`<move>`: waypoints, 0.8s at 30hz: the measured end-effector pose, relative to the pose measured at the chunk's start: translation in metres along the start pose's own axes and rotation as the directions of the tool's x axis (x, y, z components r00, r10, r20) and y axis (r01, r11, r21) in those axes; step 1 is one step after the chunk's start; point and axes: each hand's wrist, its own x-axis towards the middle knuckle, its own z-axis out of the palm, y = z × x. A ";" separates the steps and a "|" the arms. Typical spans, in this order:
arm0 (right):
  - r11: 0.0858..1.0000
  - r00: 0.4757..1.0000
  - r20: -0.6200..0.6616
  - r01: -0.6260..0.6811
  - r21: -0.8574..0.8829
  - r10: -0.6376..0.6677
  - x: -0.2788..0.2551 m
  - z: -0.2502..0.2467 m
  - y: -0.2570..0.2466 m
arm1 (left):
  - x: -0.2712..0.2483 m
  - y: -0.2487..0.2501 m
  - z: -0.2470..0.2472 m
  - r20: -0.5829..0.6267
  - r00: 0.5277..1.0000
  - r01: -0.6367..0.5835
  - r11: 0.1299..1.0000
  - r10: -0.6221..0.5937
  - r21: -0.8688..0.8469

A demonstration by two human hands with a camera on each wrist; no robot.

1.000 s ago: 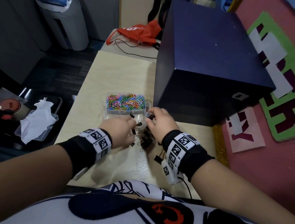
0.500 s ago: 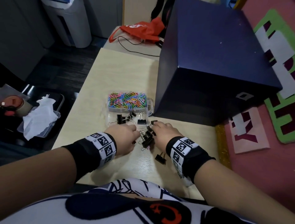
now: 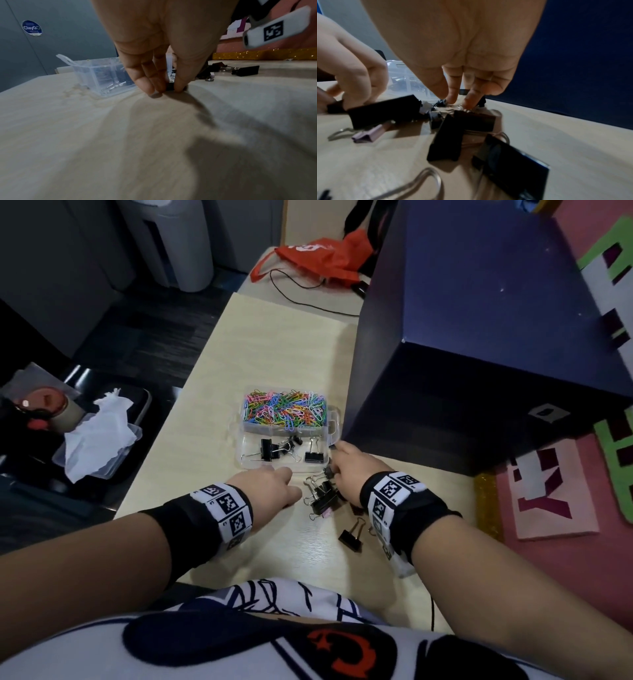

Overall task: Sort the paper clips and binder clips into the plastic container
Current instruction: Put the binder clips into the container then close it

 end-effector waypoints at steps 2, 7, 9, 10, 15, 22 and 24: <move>1.000 1.000 -0.028 0.010 -0.025 -0.011 -0.002 0.001 0.001 | -0.001 0.001 0.000 0.007 1.000 0.022 0.999 -0.022 -0.038; 0.992 0.997 -0.071 0.013 -0.126 -0.022 -0.024 0.014 0.006 | 0.002 0.004 -0.006 -0.018 1.000 0.005 0.999 -0.006 -0.054; 0.988 0.994 -0.106 -0.007 -0.155 -0.010 -0.034 0.021 0.010 | 0.006 0.006 -0.009 -0.024 1.000 0.017 0.998 -0.019 -0.061; 0.988 0.991 -0.133 -0.025 -0.154 0.004 -0.038 0.024 0.011 | 0.008 0.008 -0.010 -0.016 1.000 0.021 0.998 -0.022 -0.061; 0.996 0.985 -0.146 -0.090 0.007 0.090 -0.052 0.033 0.022 | 0.012 0.021 -0.015 -0.064 0.996 -0.066 0.997 0.063 -0.043; 0.993 0.986 -0.126 -0.097 0.071 0.106 -0.052 0.038 0.025 | 0.017 0.014 -0.037 -0.392 0.920 -0.044 0.987 -0.020 -0.154; 0.991 0.983 -0.147 -0.099 0.091 0.112 -0.051 0.038 0.026 | 0.016 0.005 -0.040 -0.416 0.901 0.046 0.981 -0.123 -0.190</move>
